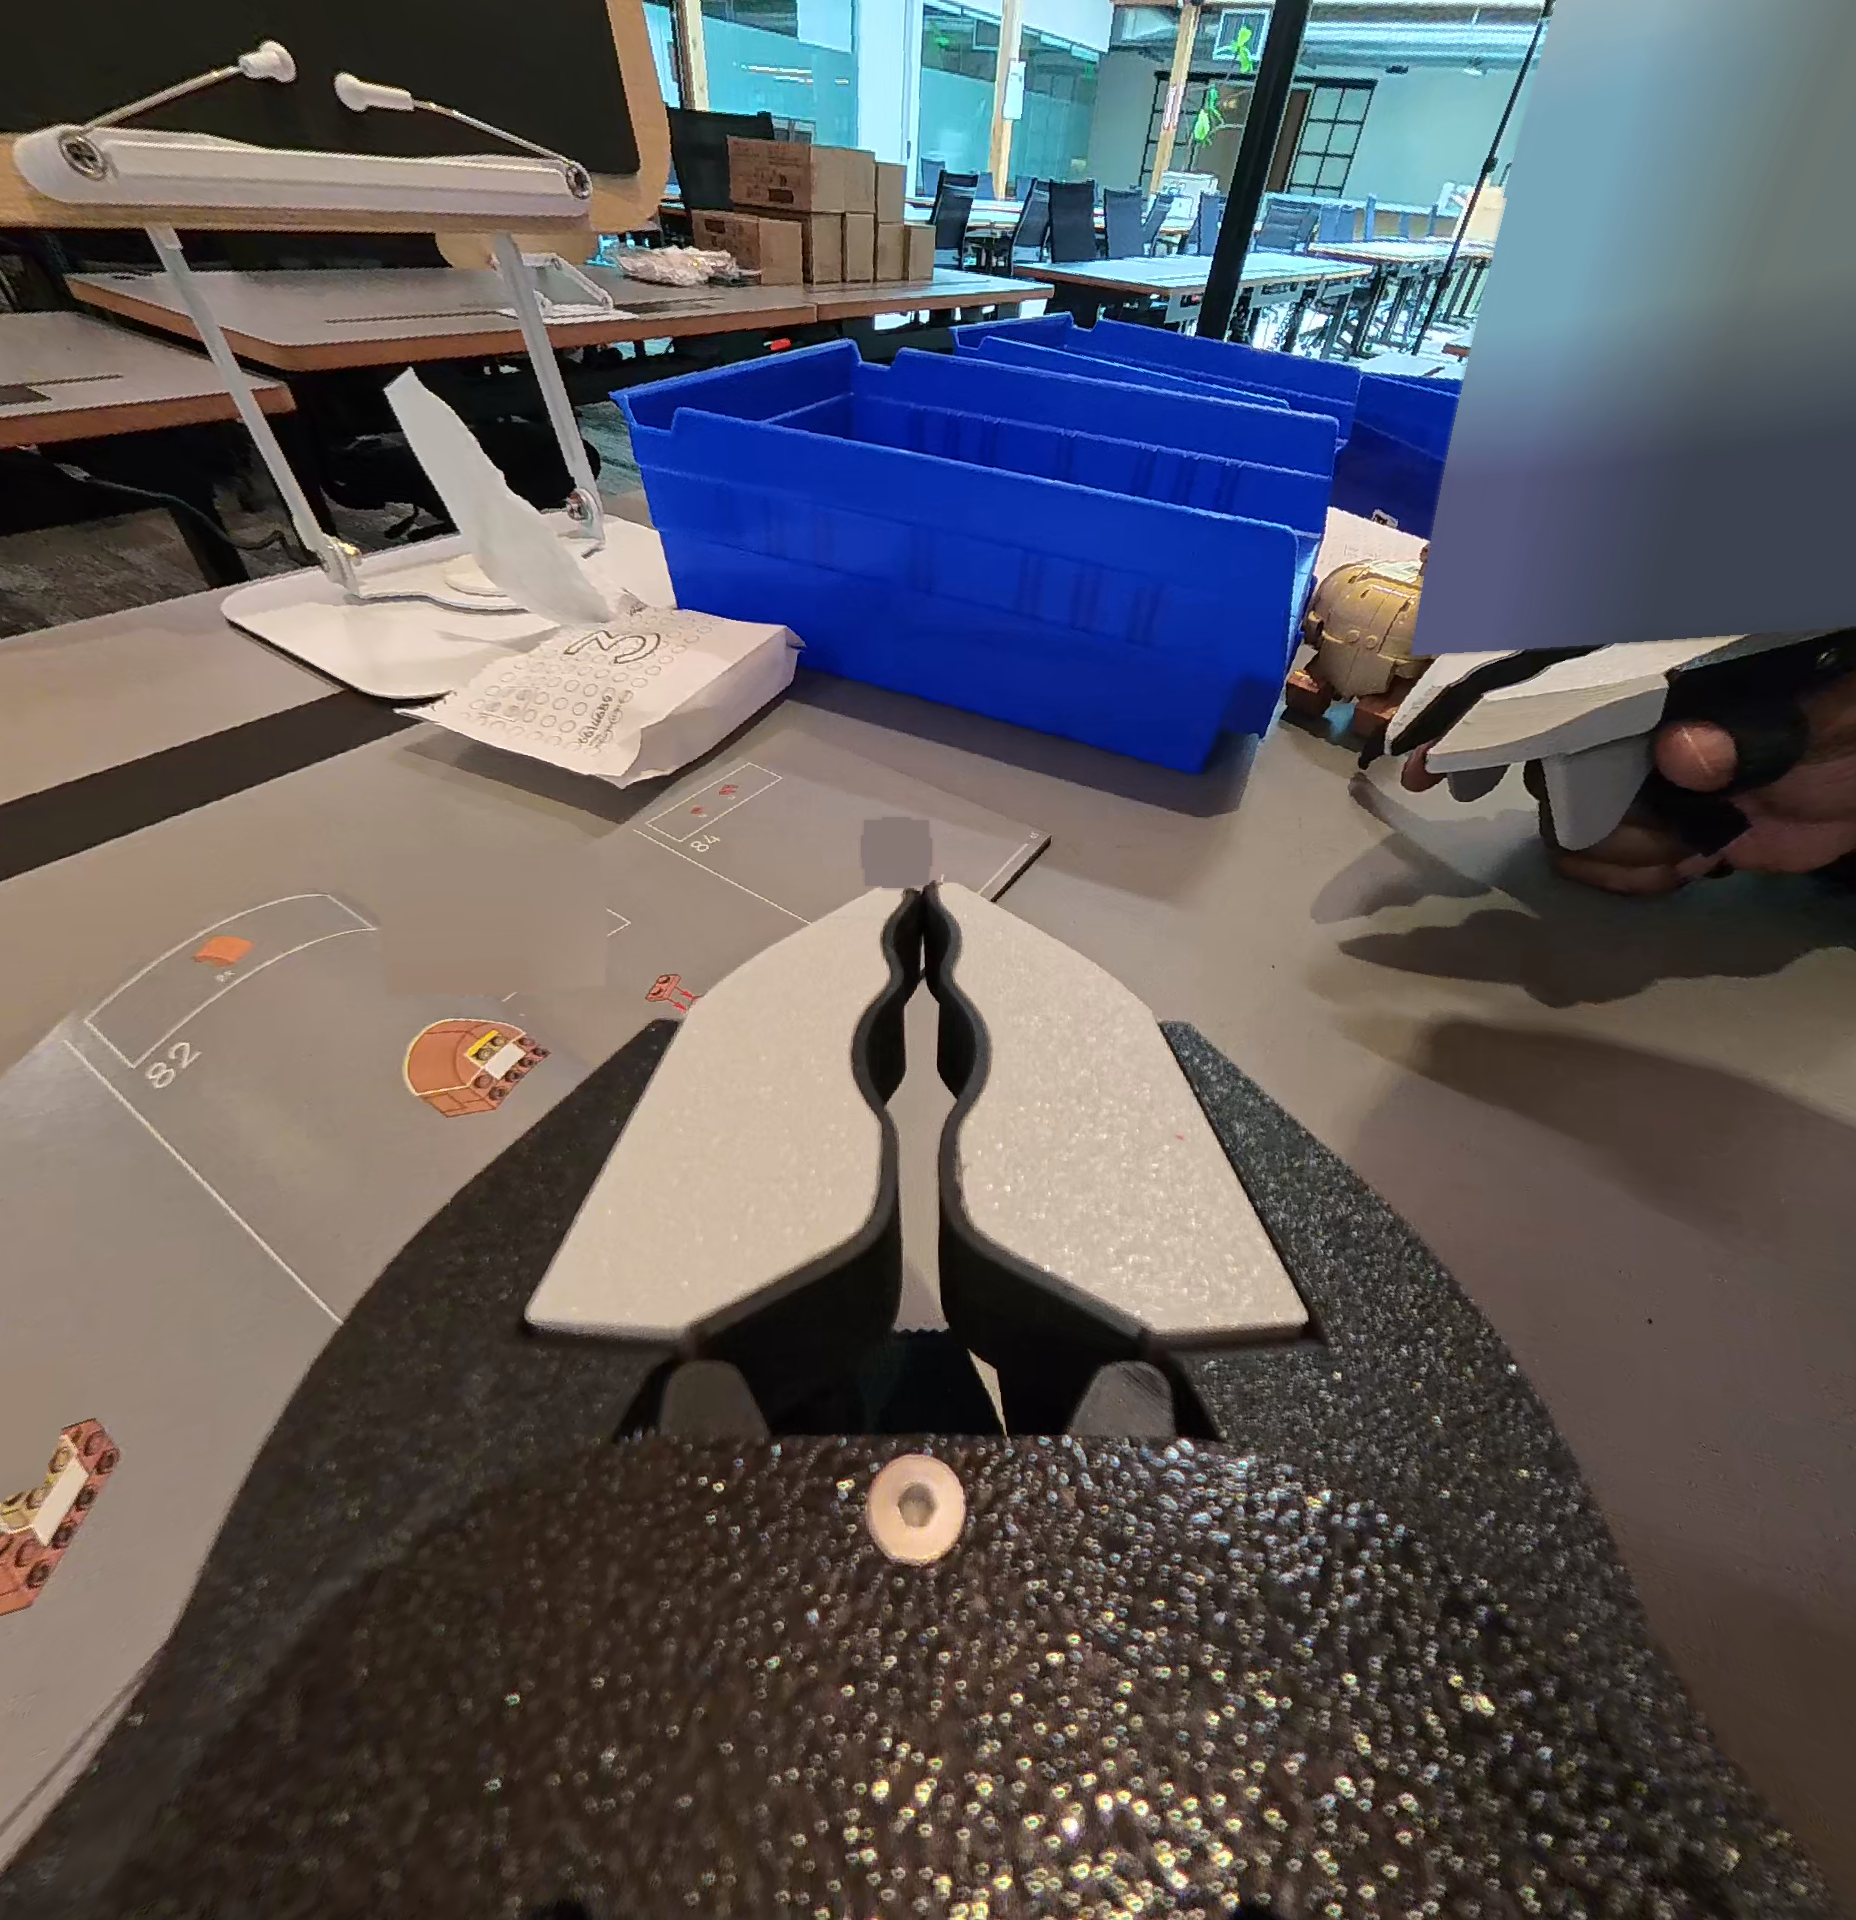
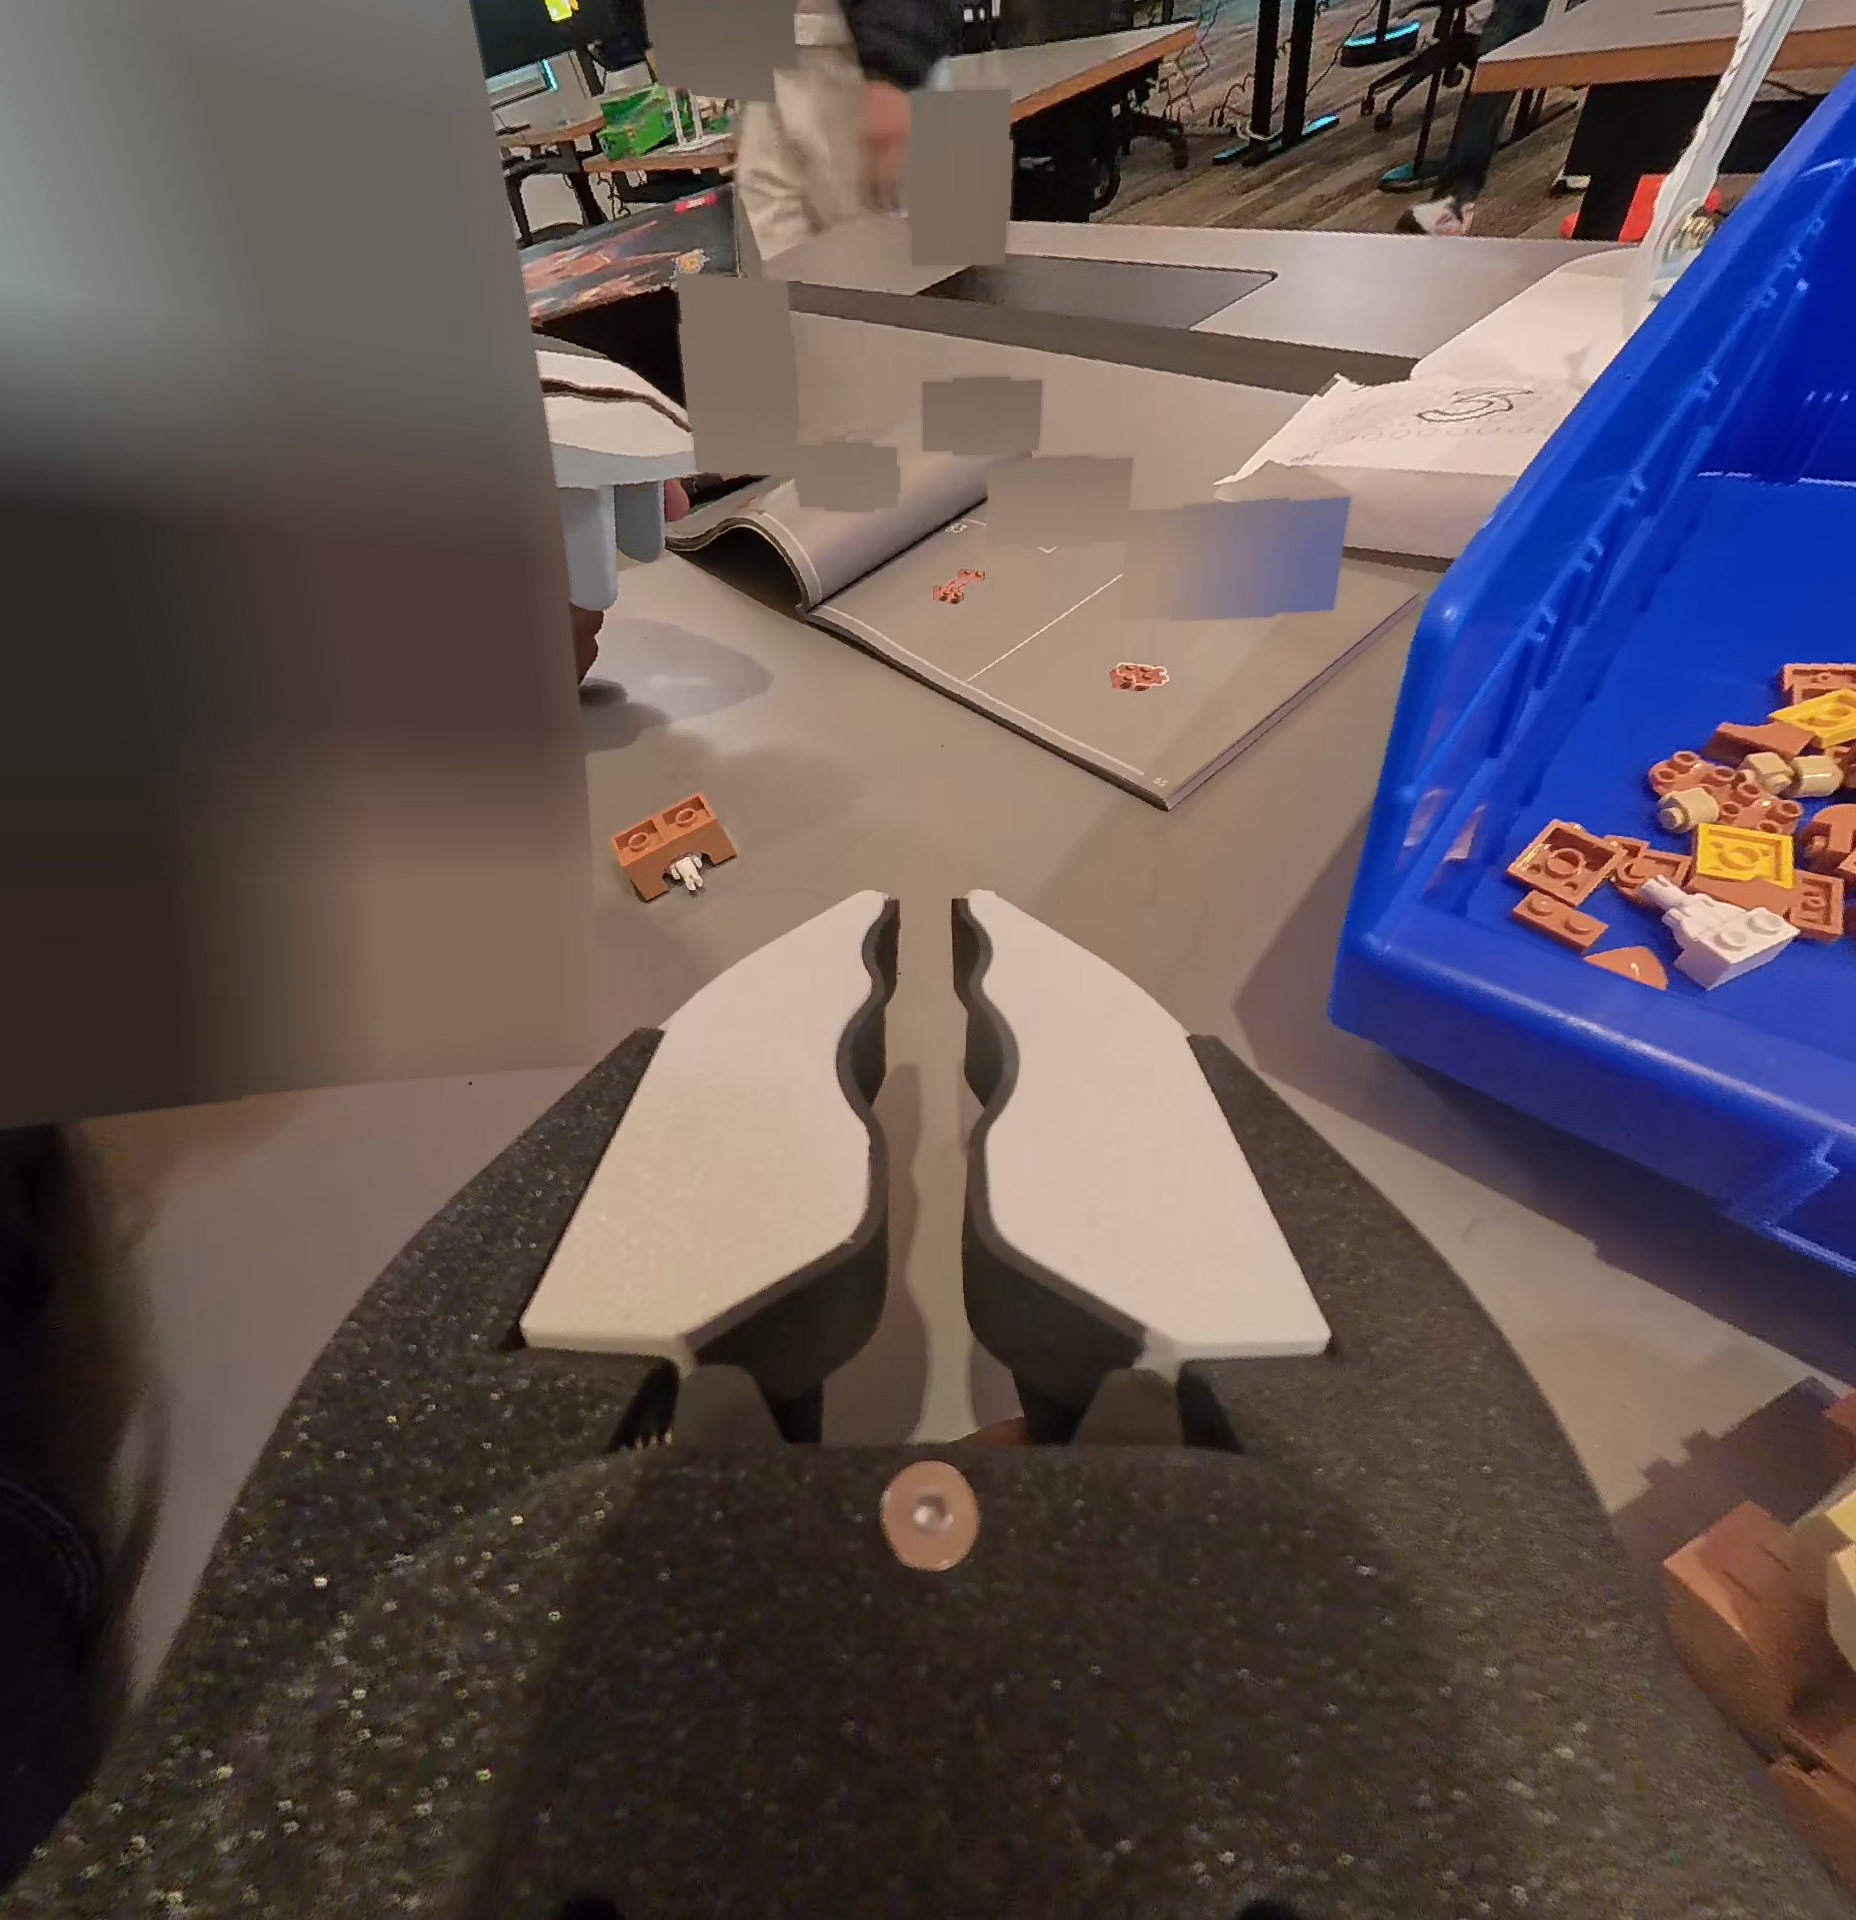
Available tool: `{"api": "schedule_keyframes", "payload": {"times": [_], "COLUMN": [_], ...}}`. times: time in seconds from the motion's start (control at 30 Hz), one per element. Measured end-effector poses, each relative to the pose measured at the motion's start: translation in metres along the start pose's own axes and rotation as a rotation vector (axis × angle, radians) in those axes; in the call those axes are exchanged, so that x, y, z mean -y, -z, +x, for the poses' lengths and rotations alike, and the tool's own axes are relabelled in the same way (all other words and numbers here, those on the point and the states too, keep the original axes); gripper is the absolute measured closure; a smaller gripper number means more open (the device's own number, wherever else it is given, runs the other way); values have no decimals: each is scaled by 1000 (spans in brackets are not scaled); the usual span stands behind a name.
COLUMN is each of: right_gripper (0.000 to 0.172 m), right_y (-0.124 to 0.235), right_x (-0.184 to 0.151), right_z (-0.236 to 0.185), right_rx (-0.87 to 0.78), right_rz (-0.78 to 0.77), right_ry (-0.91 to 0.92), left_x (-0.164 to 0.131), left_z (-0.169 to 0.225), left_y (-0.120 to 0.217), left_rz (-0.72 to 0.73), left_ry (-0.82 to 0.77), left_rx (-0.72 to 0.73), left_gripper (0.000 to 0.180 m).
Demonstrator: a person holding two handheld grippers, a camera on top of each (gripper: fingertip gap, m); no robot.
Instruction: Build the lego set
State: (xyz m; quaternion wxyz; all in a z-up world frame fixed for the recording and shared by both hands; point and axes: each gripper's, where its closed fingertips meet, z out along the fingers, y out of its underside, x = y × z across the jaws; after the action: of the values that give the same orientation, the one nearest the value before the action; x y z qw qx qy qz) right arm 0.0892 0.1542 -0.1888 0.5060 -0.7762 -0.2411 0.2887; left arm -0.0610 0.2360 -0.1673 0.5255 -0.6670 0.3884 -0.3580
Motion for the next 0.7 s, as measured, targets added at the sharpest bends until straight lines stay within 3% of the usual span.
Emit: {"api": "schedule_keyframes", "payload": {"times": [0.4, 0.7], "right_gripper": [163, 163], "right_y": [-4, -21], "right_x": [8, 13], "right_z": [1, -3], "right_rx": [-6, -59], "right_rz": [42, 47], "right_ry": [5, 16], "left_x": [-2, 17], "left_z": [5, 15], "left_y": [-4, -2], "left_rz": [-19, 134], "left_ry": [-80, -183], "left_rx": [19, -17], "left_gripper": [180, 180]}}
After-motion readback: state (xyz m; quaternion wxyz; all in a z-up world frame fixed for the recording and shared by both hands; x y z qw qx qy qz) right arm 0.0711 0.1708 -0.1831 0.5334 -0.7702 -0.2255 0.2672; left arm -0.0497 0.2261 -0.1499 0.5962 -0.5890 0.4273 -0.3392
